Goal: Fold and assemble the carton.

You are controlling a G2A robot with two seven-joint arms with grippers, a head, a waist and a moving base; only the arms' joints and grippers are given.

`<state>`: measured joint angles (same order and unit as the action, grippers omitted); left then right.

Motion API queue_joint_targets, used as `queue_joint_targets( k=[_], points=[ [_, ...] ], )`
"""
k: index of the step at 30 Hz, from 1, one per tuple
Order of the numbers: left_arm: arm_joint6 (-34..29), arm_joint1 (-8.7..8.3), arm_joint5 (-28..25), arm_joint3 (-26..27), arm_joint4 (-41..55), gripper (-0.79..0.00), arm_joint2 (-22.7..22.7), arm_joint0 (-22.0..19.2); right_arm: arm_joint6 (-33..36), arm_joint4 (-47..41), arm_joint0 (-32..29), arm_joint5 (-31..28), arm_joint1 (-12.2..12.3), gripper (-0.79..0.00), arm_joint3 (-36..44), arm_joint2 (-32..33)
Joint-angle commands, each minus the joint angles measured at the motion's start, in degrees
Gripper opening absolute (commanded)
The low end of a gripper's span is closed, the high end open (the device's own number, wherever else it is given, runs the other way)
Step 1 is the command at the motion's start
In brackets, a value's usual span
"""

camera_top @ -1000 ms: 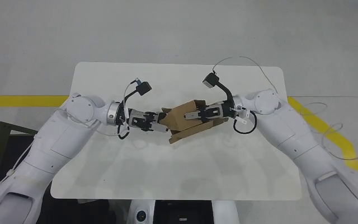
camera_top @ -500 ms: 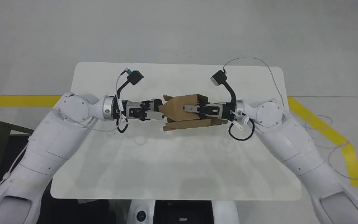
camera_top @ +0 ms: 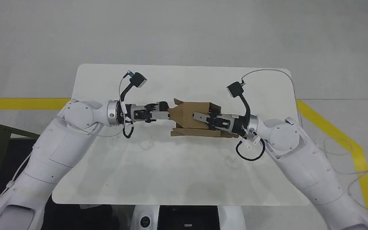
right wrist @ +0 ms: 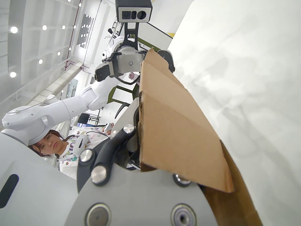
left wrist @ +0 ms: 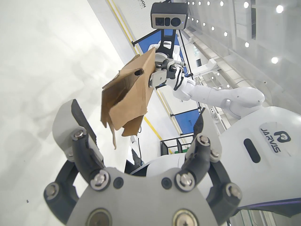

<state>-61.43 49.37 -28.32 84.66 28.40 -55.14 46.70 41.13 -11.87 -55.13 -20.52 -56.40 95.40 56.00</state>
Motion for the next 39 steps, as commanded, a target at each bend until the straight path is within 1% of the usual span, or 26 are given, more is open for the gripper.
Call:
queue_joint_targets(
  k=[1,3,16,17,19,24,30,39],
  points=[
    [-0.70,0.01,-0.02,-0.24,-2.18,0.000,0.00,-0.16,-1.63,0.70,-0.71,-0.55,-0.09,-0.785,-0.30,0.26],
    [-1.02,0.00,0.12,-0.52,-4.10,0.000,-0.01,-0.34,-2.36,0.81,-1.33,-0.78,-0.19,-0.785,-0.44,0.26],
    [-1.02,0.00,0.12,-0.52,-4.10,0.000,-0.01,-0.34,-2.36,0.81,-1.33,-0.78,-0.19,-0.785,-0.44,0.26],
    [-0.24,0.04,0.48,-0.36,-4.10,0.000,-0.03,-0.02,-2.36,0.81,-1.33,-0.78,-0.19,-0.785,-0.44,0.26],
    [1.37,0.13,1.30,0.27,-4.18,0.000,-0.16,0.73,-2.80,1.04,-1.69,-0.55,-0.23,-0.785,-0.07,0.22],
    [3.26,0.47,2.40,0.34,-1.84,0.000,-0.68,1.81,-0.81,1.77,-2.09,-0.92,-0.37,-0.785,0.48,0.17],
    [2.74,0.93,3.12,0.06,-0.29,0.000,-0.64,2.19,-0.51,1.99,-2.10,-1.83,-0.81,-0.785,0.05,-0.20],
    [2.04,1.77,3.37,0.54,0.70,0.000,-0.26,2.04,-0.95,4.60,-1.68,-1.53,-1.53,-0.785,-1.41,-1.05]
  ],
)
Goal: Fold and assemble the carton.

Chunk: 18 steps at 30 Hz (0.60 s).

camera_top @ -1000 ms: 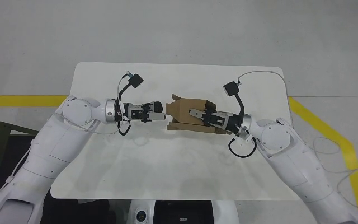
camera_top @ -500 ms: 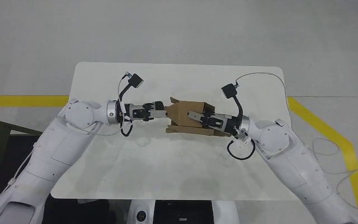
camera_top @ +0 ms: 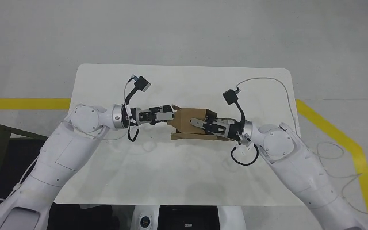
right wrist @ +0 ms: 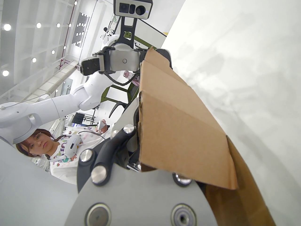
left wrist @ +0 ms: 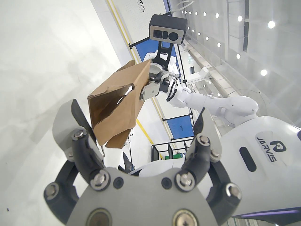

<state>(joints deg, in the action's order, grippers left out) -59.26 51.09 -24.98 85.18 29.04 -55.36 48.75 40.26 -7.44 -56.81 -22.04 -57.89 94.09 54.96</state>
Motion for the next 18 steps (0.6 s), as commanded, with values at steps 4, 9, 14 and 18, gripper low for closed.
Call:
queue_joint_targets(
  k=[4,9,14,18],
  points=[
    [-0.89,0.22,0.28,0.14,0.46,0.000,-0.45,0.11,-0.17,1.76,-0.15,0.66,-0.15,-0.785,-0.62,0.25],
    [-2.00,0.33,0.90,0.92,1.61,0.000,-1.18,0.59,-0.18,3.15,-0.74,1.27,-0.15,-0.785,-0.89,1.04],
    [-3.01,0.39,1.65,2.21,2.76,0.000,-2.02,1.22,-0.55,4.47,-1.29,1.87,-0.18,-0.785,-0.89,1.73],
    [-3.19,0.56,2.02,3.32,3.79,0.000,-2.60,1.41,-0.99,5.16,-1.57,2.18,-0.32,-0.785,-0.91,1.94]
  ],
)
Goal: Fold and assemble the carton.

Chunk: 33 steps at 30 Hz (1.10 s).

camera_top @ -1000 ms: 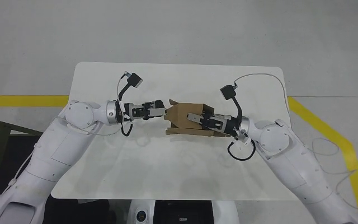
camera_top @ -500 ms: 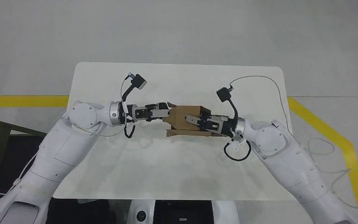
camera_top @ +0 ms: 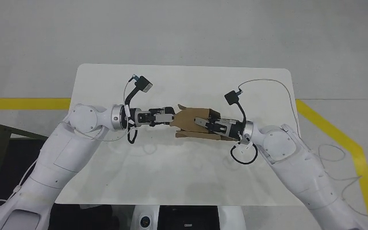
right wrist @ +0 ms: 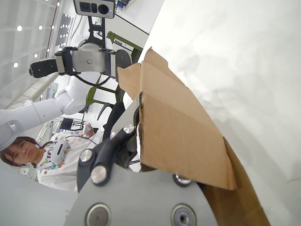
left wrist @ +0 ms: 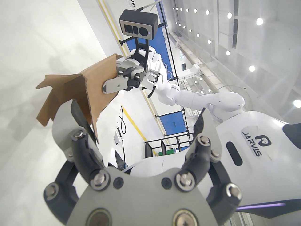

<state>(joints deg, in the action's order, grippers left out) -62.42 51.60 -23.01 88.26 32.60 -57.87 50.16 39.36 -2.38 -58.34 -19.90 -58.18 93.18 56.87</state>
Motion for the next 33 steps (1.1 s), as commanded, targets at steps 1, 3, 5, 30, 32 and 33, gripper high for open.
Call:
queue_joint_targets(
  k=[1,3,5,30,32,33],
  points=[
    [-0.04,0.12,0.13,0.50,0.45,0.000,-0.14,-0.05,-0.16,0.22,-0.08,0.11,-0.08,-0.785,0.02,0.03],
    [-0.12,0.32,0.18,0.94,1.09,0.000,-0.05,-0.14,-0.33,0.44,-0.09,0.28,-0.19,-0.785,0.04,0.00],
    [-0.28,0.58,0.25,1.22,1.48,0.000,0.29,-0.38,-0.63,0.66,-0.02,0.40,-0.32,-0.785,0.07,-0.04],
    [-1.40,3.75,-0.13,-0.46,0.10,0.000,4.29,-3.89,-1.01,0.35,2.14,0.32,-2.36,-0.785,0.09,-1.90],
    [-1.27,3.77,-0.25,-0.68,0.09,0.000,3.74,-3.78,-1.03,0.20,1.79,0.22,-2.32,-0.785,-0.10,-1.32],
    [-1.18,3.76,-0.34,-0.74,0.09,0.000,3.40,-3.69,-0.99,0.17,1.55,0.21,-2.27,-0.785,-0.15,-0.95]
  ],
)
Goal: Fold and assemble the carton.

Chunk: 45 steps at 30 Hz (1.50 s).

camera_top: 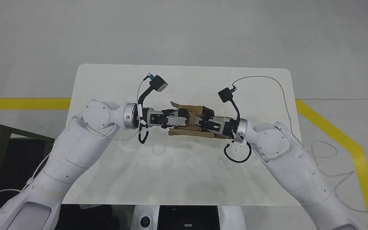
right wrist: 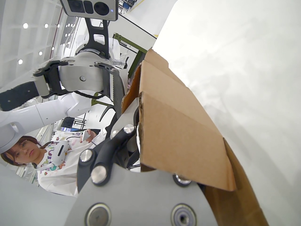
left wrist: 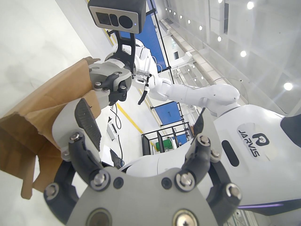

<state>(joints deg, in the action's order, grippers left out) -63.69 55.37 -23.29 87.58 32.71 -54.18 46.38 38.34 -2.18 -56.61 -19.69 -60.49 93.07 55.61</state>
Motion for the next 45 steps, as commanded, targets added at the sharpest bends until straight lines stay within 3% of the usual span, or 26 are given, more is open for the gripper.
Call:
queue_joint_targets(
  k=[1,11,23,45],
  points=[
    [0.17,-0.04,-0.18,-0.16,-0.07,0.000,-0.68,0.23,0.03,-0.16,-0.47,0.02,0.10,-0.785,-0.03,0.74],
    [0.55,-0.77,0.50,-1.00,-1.62,0.000,-4.75,3.35,3.20,-2.65,-2.46,-0.23,0.51,-0.785,2.51,3.44],
    [0.61,-0.77,0.39,0.20,-1.53,0.000,-7.10,4.43,9.29,-6.75,-0.57,-1.52,-0.49,-0.785,1.42,0.05],
    [-0.87,-0.19,1.22,1.22,-2.17,0.000,-7.39,6.20,2.80,-4.06,-2.97,-1.53,-0.45,-0.785,2.25,4.90]
  ],
)
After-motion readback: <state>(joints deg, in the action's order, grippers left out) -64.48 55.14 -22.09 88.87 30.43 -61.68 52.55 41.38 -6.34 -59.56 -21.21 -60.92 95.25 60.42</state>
